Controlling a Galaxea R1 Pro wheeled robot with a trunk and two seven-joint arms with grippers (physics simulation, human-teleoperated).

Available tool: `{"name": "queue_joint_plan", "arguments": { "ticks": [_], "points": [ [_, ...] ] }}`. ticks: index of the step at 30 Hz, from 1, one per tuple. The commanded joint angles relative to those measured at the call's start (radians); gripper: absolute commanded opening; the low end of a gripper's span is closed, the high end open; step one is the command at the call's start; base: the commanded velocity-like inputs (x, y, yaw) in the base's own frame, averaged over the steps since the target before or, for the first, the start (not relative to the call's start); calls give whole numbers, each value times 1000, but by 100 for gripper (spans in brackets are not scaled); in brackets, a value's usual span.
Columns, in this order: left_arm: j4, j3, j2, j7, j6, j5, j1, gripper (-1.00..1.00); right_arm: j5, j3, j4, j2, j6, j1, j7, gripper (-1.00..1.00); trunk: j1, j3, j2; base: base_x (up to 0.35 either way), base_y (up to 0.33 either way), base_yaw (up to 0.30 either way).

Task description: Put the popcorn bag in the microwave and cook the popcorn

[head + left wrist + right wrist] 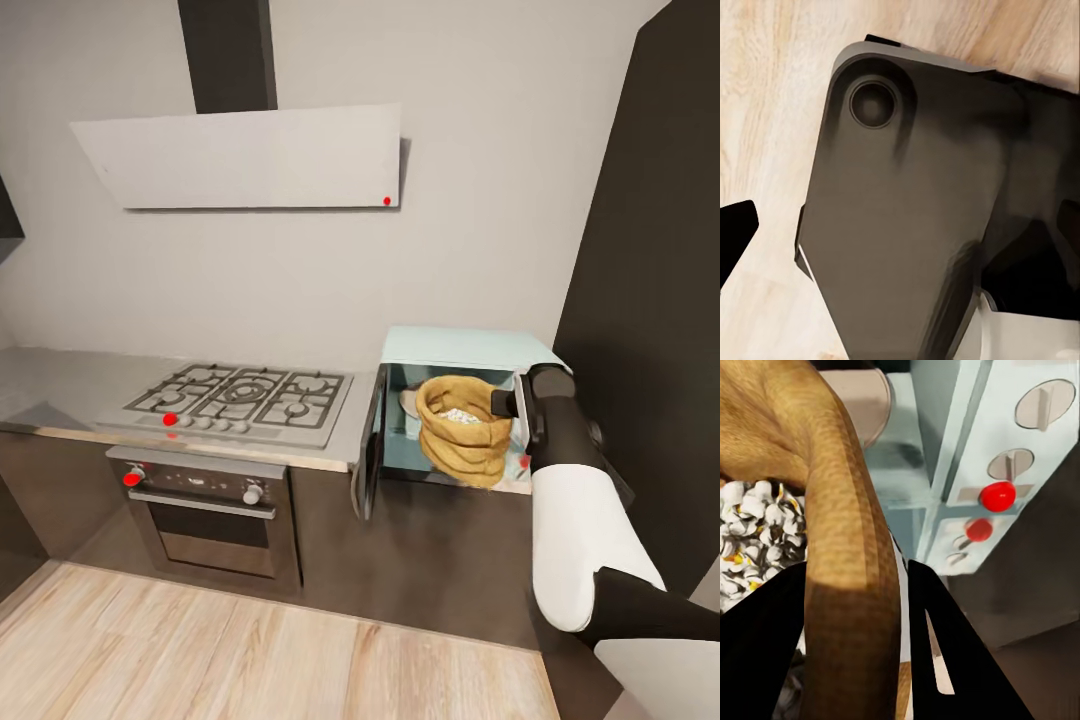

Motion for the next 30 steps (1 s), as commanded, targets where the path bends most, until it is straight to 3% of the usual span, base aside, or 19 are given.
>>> {"name": "queue_joint_plan", "arguments": {
  "ticks": [1,7,20,30],
  "points": [
    [-2,0,0,3,-2,4,0,100,4,-3,-1,1,3,-1,4,-100,1,-1,-1,315,0,0],
    [-1,1,0,4,-2,4,0,100,6,-3,-1,0,3,-1,3,-100,1,-1,-1,314,0,0],
    [-5,4,0,7,-2,6,0,100,2,-5,1,0,3,-1,4,-100,1,-1,-1,29,0,0],
    [-3,2,0,3,-2,4,0,100,1,-6,7,1,3,-1,1,-100,1,-1,-1,227,0,0]
  ]
}}
